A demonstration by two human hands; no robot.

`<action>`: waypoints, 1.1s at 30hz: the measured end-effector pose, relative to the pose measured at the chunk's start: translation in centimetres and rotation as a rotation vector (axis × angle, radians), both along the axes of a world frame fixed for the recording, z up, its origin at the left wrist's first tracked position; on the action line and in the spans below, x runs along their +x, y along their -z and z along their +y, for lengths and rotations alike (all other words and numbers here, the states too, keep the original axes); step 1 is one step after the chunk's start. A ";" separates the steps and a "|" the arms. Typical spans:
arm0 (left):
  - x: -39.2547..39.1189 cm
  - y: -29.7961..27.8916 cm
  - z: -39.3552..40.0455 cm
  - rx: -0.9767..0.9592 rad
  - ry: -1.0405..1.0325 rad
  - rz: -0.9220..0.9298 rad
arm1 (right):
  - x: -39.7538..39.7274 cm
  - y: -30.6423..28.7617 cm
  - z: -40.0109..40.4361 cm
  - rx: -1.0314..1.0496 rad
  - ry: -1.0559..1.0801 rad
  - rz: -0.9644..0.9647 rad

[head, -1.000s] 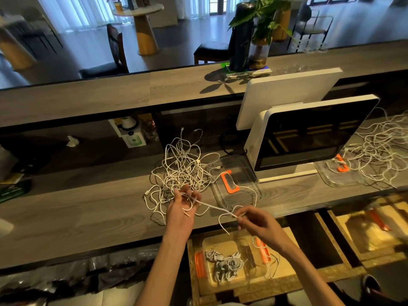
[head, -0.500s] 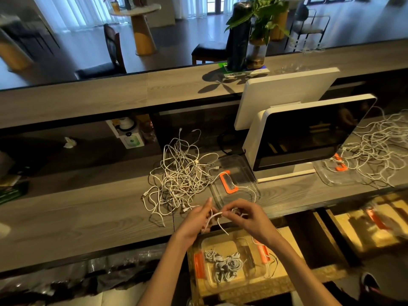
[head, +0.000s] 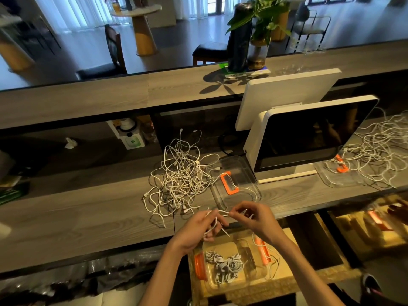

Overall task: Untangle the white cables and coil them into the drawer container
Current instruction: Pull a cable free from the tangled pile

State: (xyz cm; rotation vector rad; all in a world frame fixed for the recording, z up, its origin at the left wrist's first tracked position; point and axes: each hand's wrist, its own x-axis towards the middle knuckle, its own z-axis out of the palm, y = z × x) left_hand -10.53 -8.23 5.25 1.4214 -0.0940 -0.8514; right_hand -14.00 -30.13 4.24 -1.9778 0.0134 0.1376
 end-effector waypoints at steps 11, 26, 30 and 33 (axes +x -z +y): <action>2.0 0.8 1.9 -0.031 -0.645 0.004 | -1.2 -0.2 -3.5 0.130 0.043 -0.001; 2.3 0.7 -1.2 0.076 -0.595 0.002 | -1.9 -1.0 0.5 0.035 -0.497 0.115; 1.1 0.4 -2.1 0.206 -0.352 -0.027 | -0.9 -1.7 0.9 0.121 -0.340 0.060; 0.4 0.1 -2.1 0.154 -0.230 0.071 | -0.2 -1.4 0.9 0.108 -0.166 -0.006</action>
